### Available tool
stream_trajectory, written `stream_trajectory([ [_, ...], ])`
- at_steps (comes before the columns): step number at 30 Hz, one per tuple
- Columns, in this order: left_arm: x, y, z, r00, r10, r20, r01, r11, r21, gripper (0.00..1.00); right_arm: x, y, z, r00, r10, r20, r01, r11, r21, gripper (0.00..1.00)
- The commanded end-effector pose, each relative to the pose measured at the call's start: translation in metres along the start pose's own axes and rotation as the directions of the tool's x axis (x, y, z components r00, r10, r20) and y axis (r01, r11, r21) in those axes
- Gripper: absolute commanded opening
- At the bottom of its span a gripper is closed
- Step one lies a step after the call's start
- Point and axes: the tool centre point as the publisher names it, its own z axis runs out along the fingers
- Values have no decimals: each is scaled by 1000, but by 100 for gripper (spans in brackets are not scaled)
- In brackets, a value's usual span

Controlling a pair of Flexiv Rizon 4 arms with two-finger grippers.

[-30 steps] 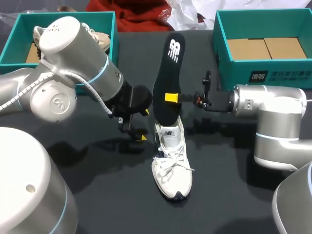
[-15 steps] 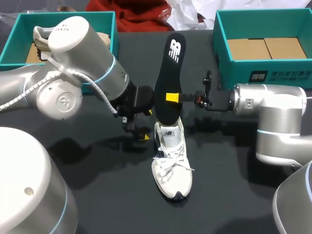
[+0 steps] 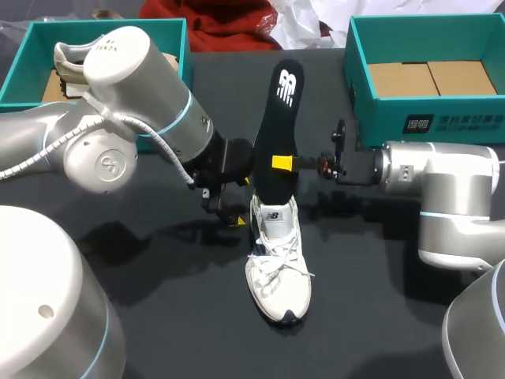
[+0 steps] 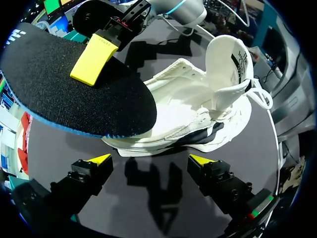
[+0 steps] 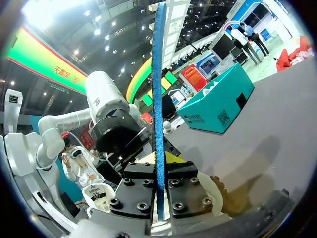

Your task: Take the shoe out of the shoebox, open the shoe tongue, remove and reinsert the insole, then place the shoe into the shoebox

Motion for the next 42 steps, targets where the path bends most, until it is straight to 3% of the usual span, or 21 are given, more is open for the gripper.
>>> stream_trajectory([
  [1, 0, -1, 3, 1000, 0, 3, 0, 1000, -4, 100, 2, -1, 1, 1000, 7, 14, -7, 1000, 3, 0],
  [15, 0, -1, 4, 1000, 1, 5, -1, 1000, -5, 100, 3, -11, 1, 999, 18, 35, -18, 1000, 11, 0],
  [42, 0, -1, 4, 1000, 1, 5, -1, 1000, -5, 100, 13, -54, 3, 995, 93, 31, -95, 994, 62, 0],
])
